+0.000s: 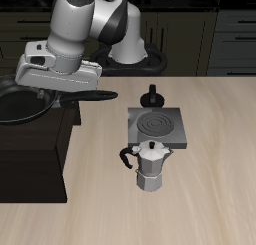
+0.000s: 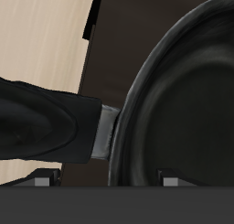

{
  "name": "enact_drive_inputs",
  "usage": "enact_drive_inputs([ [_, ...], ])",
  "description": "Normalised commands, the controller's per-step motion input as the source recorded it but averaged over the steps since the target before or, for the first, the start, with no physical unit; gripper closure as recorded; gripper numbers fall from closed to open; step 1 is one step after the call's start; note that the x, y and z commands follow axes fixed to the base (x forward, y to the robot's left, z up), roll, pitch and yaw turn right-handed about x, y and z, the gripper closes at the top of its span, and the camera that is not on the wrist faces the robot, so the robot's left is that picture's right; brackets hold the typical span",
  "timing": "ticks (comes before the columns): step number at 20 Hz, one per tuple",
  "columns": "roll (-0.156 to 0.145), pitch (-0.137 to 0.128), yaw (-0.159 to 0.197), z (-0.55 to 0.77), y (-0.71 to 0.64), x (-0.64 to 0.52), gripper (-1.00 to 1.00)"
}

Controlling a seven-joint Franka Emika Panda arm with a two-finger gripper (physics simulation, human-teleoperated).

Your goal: Place the frypan on the top layer of the shelf

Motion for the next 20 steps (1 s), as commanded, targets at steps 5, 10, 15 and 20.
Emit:
enact_drive_inputs([
  [5,-0.032,0.008,-0.044,-0.04,-0.25,-0.05,1.00],
  [10,-0.014,-0.020,0.009,0.10,-0.06,-0.04,1.00],
  [15,-0.007,-0.013,0.017,0.13,0.05,-0.03,1.00],
  [20,-0.017,0.002,0.009,0.04,0.02,0.01,1.00],
])
